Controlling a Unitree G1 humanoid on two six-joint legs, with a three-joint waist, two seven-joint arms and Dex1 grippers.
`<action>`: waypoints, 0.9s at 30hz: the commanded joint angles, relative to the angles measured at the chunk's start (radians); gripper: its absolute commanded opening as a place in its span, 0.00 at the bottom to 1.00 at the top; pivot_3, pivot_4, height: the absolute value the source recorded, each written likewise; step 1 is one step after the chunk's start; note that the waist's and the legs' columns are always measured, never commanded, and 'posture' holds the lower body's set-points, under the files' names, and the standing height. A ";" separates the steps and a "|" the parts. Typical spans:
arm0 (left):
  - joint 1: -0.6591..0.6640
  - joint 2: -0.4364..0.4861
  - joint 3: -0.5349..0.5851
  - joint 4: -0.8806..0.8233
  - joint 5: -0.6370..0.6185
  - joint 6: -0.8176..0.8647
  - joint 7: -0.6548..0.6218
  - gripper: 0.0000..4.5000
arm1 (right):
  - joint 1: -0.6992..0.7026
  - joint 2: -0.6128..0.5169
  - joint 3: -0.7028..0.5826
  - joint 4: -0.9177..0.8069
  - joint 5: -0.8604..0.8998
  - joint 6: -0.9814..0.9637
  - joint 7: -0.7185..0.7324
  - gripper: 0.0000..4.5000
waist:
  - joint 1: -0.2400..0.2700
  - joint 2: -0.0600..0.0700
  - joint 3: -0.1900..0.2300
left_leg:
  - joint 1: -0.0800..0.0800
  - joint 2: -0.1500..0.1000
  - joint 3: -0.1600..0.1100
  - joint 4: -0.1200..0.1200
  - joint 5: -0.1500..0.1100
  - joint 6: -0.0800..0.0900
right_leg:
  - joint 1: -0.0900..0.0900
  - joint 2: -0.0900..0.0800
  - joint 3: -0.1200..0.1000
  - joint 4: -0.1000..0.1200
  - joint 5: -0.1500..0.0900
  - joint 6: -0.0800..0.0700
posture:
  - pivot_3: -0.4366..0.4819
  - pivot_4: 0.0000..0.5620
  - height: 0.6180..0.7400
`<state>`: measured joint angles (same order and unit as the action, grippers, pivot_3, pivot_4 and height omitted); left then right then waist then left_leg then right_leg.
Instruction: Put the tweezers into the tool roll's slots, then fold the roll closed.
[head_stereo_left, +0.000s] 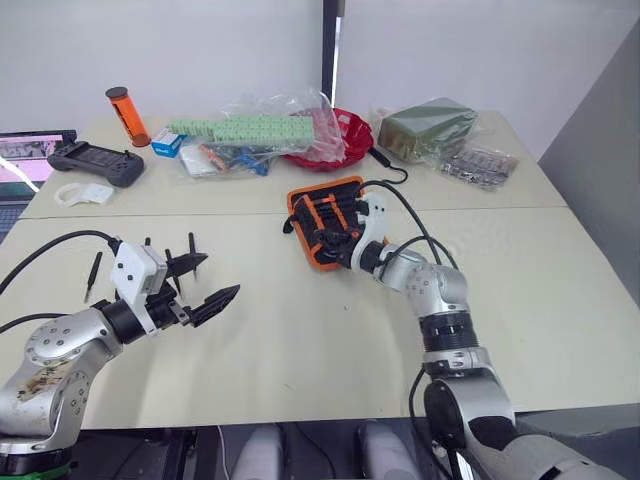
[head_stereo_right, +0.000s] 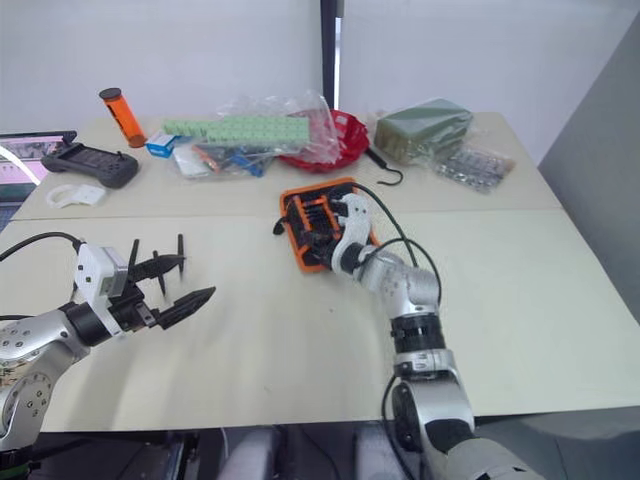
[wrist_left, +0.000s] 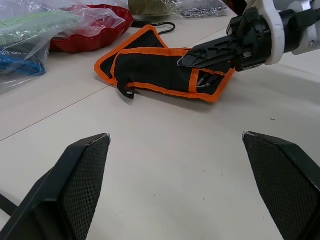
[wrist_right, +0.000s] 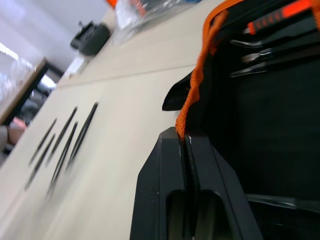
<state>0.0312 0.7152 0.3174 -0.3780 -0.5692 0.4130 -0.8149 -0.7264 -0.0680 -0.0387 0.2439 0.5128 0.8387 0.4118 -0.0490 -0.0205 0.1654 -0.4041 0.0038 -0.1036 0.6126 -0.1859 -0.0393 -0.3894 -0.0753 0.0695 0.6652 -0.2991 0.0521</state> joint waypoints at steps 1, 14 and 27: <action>-0.011 0.000 -0.007 -0.001 0.013 -0.037 -0.017 1.00 | 0.027 -0.046 0.110 -0.149 0.008 0.069 0.092 0.00 | 0.000 0.000 0.000 | 0.000 0.000 0.000 0.000 0.000 0.000 | 0.000 0.000 0.000 0.000 0.000 0.000 | 0.48 0.27 1.00; -0.028 0.007 -0.013 0.015 0.006 -0.046 -0.051 1.00 | 0.082 -0.232 0.318 -0.399 -0.014 0.131 0.260 0.00 | 0.003 0.000 0.000 | -0.001 0.000 0.000 0.000 0.000 0.000 | 0.000 0.000 0.000 -0.001 0.000 0.000 | 0.48 0.27 1.00; -0.098 0.072 -0.061 0.081 0.045 -0.070 -0.145 1.00 | 0.134 -0.294 0.432 -0.433 -0.087 0.087 0.340 0.00 | 0.004 -0.001 0.000 | 0.000 0.000 0.000 0.001 0.000 0.000 | 0.000 0.000 -0.001 -0.001 0.000 0.000 | 0.48 0.27 1.00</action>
<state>-0.0470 0.7734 0.2590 -0.3011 -0.5331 0.3698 -0.9423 -0.6019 -0.3529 0.3796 -0.1598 0.4380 0.9546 0.7333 -0.0450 -0.0210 0.1655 -0.4046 0.0041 -0.1037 0.6134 -0.1859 -0.0393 -0.3893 -0.0752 0.0688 0.6642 -0.2992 0.0523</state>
